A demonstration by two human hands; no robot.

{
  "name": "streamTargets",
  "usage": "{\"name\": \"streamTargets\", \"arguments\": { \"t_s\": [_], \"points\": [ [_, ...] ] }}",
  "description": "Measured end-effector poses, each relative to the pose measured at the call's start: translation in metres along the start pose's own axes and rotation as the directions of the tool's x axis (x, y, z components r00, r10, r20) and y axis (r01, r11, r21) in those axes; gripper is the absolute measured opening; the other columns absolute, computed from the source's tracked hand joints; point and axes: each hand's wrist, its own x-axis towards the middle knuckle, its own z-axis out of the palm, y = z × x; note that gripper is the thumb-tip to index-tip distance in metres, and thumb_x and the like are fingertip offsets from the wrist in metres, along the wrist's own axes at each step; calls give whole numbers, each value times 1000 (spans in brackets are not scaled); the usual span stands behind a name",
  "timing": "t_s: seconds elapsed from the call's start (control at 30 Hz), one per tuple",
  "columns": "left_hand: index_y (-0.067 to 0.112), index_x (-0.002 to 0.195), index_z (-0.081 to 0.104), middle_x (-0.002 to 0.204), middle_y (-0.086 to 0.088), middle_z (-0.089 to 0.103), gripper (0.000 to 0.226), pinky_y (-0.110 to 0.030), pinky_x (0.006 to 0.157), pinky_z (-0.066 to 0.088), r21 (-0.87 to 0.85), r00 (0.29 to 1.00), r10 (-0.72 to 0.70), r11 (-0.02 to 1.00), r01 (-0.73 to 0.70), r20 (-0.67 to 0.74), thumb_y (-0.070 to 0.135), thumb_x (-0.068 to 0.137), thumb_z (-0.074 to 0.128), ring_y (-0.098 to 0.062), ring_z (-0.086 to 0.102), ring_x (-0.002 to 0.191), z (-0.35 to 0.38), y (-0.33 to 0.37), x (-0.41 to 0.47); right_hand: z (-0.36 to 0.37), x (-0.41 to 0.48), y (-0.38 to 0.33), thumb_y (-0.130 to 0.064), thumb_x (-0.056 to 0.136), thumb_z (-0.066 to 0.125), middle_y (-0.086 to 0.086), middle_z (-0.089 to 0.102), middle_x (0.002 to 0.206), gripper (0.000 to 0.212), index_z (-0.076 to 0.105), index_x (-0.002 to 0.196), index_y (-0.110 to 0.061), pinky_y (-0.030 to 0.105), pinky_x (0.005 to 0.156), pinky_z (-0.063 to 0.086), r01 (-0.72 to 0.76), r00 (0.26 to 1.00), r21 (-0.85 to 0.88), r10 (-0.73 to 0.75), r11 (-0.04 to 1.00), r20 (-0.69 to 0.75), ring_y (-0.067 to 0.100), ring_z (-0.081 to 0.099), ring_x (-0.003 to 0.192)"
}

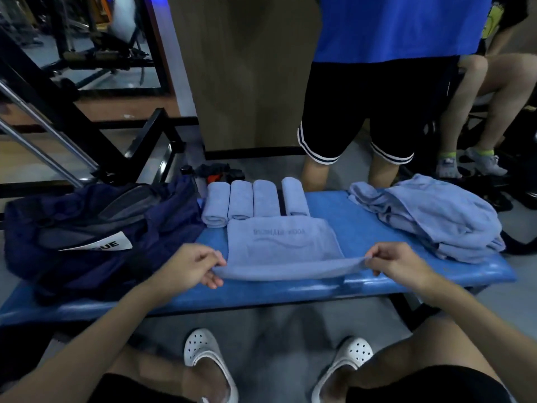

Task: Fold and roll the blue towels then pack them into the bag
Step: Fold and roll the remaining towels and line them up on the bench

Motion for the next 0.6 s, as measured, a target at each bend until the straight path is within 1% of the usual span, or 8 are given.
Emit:
{"name": "streamTargets", "arguments": {
  "t_s": [0.1,0.2,0.3,0.33,0.4,0.47,0.53,0.6],
  "points": [
    [-2,79,64,57,-4,66,27,-22,46,52,82,995,-67,995,61,70,-2,100,48,-20,68,50,8,-25,2,12,-1,22,2,87,65,8,59,58,15,63,73,-3,17,50,36,-28,997,-31,30,999,70,13,50,55],
    [0,80,65,67,-5,66,26,-26,46,52,159,986,-96,985,74,139,2,99,49,-23,68,53,10,-32,7,15,3,32,3,86,65,6,60,64,16,64,72,-5,23,58,38,-40,992,-75,49,996,114,16,52,64],
    [4,83,65,76,-5,71,23,-23,42,43,334,975,-72,943,-2,210,7,100,50,-18,62,51,9,-32,18,18,12,35,2,86,63,7,66,69,15,67,73,-5,25,68,45,-38,979,-132,63,991,192,15,57,69],
    [4,83,67,78,-5,72,22,-24,44,46,366,976,-38,930,-44,213,8,99,53,-18,63,54,10,-34,23,20,17,35,0,86,63,10,68,72,14,68,74,-4,23,70,47,-41,976,-145,71,989,204,13,59,70],
    [9,82,71,84,-5,74,18,-29,65,55,372,978,79,916,-148,194,10,96,60,-17,68,71,16,-39,36,28,27,35,-1,89,62,10,68,78,13,68,78,-4,15,68,46,-28,978,-164,61,986,198,10,60,73],
    [14,89,73,100,-3,71,12,-18,82,48,408,967,188,880,-244,173,10,95,63,-14,66,91,25,-44,49,40,42,37,-7,91,62,3,69,94,8,70,92,-9,14,78,45,34,986,-228,5,973,165,13,62,89],
    [11,110,71,125,2,60,18,-10,93,37,525,955,248,798,-296,162,16,97,60,-16,58,114,33,-51,65,53,56,39,-16,92,64,-4,65,113,22,66,114,-16,18,92,41,87,986,-294,-39,952,164,15,59,106],
    [22,131,63,148,7,45,36,-25,109,33,669,960,218,689,-279,175,35,100,50,-13,43,136,36,-57,78,62,69,38,-26,94,61,-5,60,123,36,58,129,-18,23,98,40,122,984,-380,-60,917,170,16,56,112]
  ]
}}
